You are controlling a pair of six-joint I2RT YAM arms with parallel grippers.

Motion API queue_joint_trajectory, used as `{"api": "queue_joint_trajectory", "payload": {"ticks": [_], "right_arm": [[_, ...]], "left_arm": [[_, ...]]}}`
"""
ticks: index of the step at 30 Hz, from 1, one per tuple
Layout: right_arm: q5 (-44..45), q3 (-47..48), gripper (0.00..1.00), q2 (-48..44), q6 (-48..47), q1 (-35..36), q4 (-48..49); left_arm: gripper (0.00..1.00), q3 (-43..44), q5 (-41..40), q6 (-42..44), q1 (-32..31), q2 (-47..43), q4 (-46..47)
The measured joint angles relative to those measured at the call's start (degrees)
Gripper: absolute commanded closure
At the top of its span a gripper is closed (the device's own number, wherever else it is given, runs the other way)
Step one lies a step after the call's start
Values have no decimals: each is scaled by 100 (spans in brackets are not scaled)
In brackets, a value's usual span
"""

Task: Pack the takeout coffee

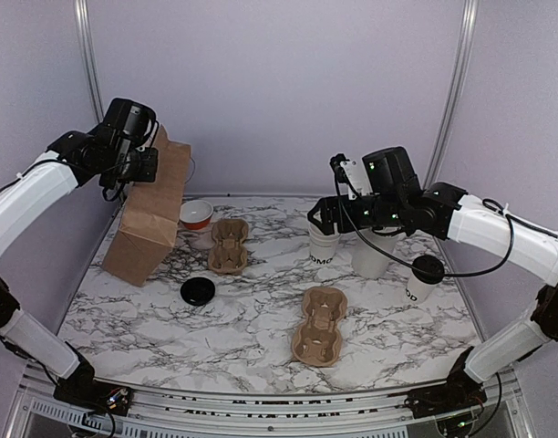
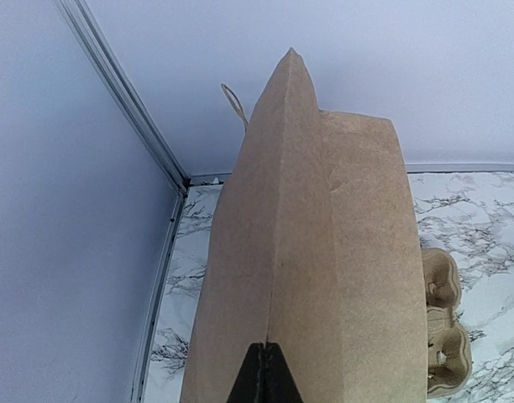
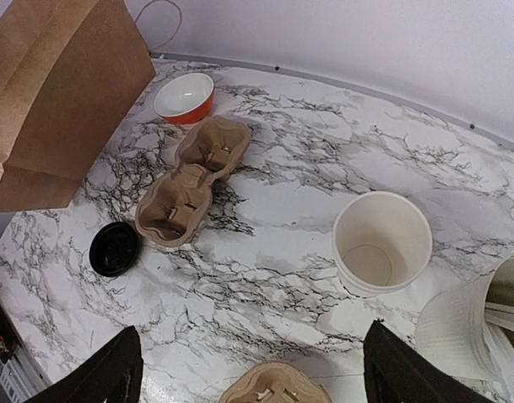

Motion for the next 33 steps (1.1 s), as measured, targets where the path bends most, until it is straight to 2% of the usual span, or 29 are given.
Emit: {"api": "queue_joint_trajectory", "payload": {"ticks": [11,18,27,33], "right_arm": [[-260,2,12,0,109,0,17],[-413,2,12,-2,131,0,81],[-730,197,11,-52,219,0,291],[-848,275,12,-162,409,-42,577]], "left_arm": [[100,-271,793,0,-391,-763,127],[100,-549,1572,46,-549,-1182,315],[100,-1049,2811,28,-649,-1790,1080],[100,-1408,3421,-203,-763,-1853,1720]]}}
